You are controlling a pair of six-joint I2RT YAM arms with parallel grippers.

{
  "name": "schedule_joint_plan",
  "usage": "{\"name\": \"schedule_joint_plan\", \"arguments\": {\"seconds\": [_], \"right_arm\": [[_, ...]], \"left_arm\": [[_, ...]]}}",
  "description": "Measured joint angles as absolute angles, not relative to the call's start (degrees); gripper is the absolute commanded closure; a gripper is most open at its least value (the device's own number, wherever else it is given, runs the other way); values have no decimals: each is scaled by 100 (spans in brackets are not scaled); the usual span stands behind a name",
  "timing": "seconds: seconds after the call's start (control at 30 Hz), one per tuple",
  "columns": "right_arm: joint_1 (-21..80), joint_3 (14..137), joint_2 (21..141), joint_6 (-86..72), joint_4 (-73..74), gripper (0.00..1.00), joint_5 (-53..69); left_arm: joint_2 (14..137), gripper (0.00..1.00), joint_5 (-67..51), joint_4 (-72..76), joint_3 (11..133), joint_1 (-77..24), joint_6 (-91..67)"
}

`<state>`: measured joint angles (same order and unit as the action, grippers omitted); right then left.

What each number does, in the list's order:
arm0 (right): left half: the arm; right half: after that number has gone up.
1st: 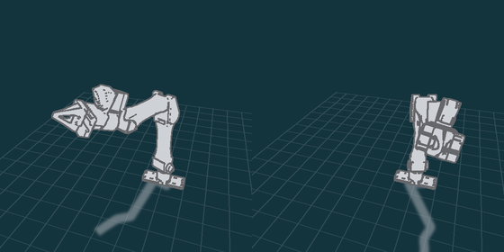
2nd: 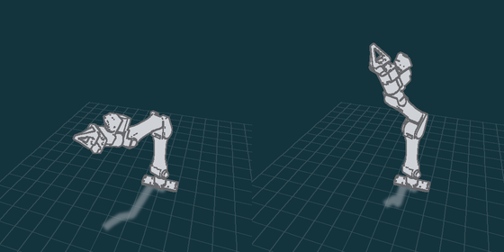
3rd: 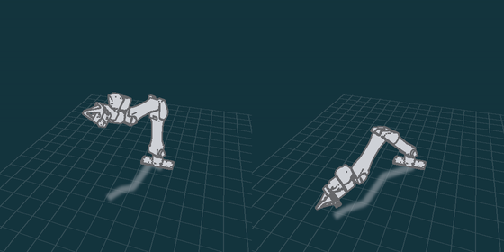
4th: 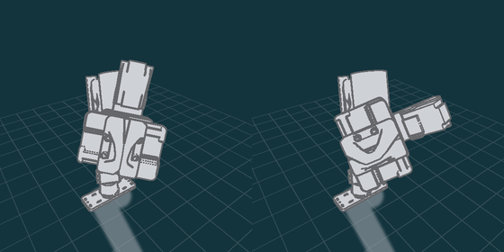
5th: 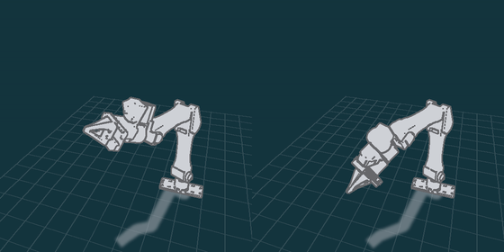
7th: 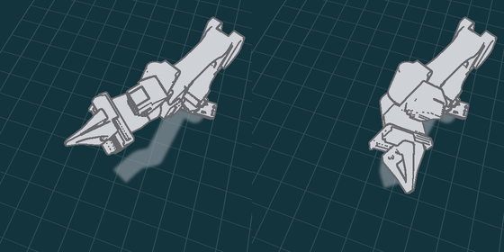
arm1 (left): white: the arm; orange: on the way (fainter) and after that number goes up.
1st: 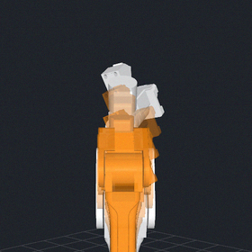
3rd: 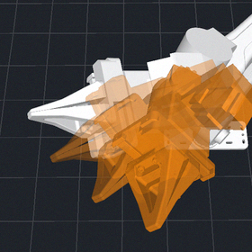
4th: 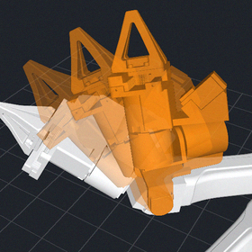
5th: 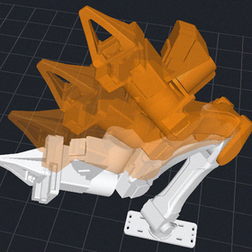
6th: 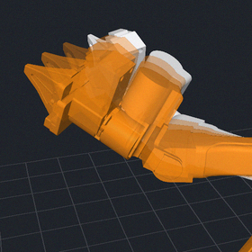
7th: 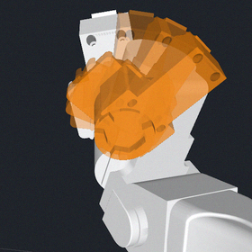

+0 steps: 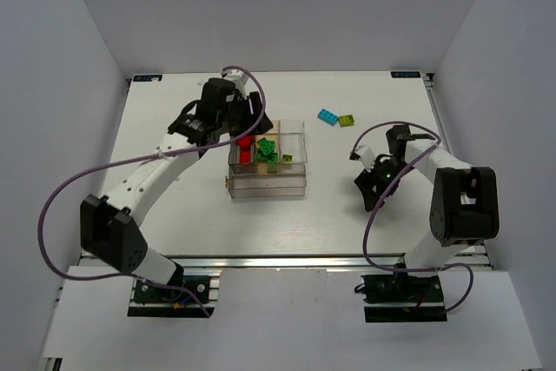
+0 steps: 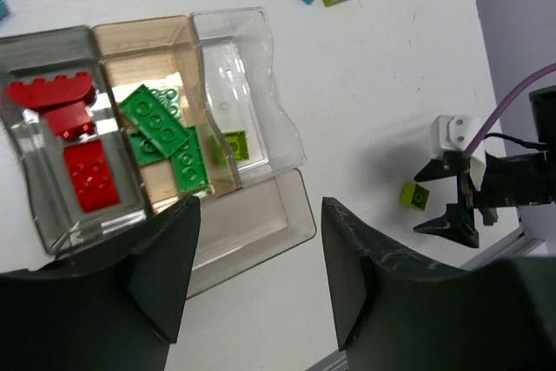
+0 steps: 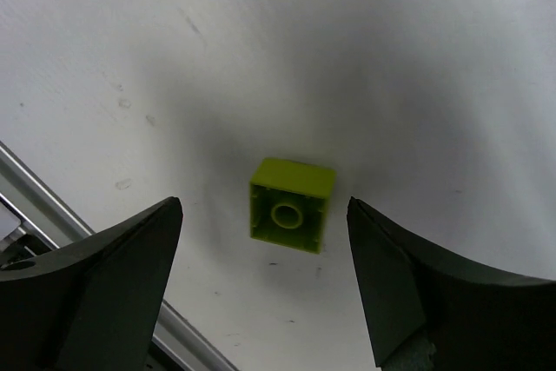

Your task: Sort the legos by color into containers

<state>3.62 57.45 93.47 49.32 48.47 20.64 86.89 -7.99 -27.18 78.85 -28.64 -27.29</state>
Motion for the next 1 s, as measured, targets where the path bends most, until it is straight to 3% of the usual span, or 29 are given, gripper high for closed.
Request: {"name": "schedule_joint_plan", "arguments": {"seconds": [0.07, 0.17, 0.2, 0.3, 0.37, 0.57, 0.87, 1.0], "right_arm": [[440, 5544, 9336, 4930, 4797, 22, 2025], [572, 5312, 9212, 4860, 4560, 36, 1879], [602, 5253, 9170, 4847, 4473, 52, 1831], [679, 5098, 9052, 4772, 4219, 88, 1651], [687, 5085, 9019, 4735, 4112, 100, 1573], [790, 5588, 9006, 4713, 4101, 100, 1789], [1811, 8399, 9957, 4158, 3767, 100, 2762], [2200, 9629, 11021, 3732, 3754, 93, 2888]], "left_arm": [[8311, 32, -635, -2665, 7581, -2860, -2805], [7940, 32, -408, -2681, 7107, -2860, -2945], [7841, 32, -316, -2696, 6956, -2858, -2993], [7546, 31, -5, -2818, 6525, -2842, -3146], [7299, 30, 250, -2923, 6285, -2832, -3253], [6333, 26, 969, -3229, 5780, -2821, -3583], [5734, 23, 1636, -3605, 5002, -2821, -4252], [5599, 23, 1743, -3756, 4851, -2821, -4458]]}}
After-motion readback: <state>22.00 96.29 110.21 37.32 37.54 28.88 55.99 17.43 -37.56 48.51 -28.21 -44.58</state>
